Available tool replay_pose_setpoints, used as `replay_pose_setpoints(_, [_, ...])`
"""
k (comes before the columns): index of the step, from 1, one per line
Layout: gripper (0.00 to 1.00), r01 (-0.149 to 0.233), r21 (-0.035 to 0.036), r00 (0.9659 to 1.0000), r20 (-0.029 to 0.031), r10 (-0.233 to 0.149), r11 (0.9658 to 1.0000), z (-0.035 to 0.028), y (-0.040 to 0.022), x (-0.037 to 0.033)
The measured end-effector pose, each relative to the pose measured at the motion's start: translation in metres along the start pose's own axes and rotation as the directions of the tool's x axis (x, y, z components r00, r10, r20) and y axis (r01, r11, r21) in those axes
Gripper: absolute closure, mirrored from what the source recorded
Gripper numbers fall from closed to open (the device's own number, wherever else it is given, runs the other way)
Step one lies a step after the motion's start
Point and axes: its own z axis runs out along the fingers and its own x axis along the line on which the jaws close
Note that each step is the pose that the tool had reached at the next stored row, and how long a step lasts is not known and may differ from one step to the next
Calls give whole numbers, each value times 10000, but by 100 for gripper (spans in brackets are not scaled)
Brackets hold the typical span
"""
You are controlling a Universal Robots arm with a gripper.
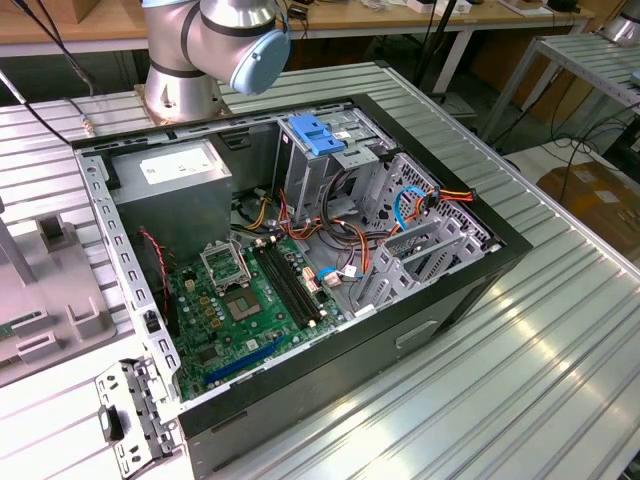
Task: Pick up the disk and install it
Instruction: 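Pick up the disk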
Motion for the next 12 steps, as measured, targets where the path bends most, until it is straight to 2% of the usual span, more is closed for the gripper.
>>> replay_pose_setpoints(12, [89, 655, -18, 9979, -4, -655, 9979, 0, 0, 0])
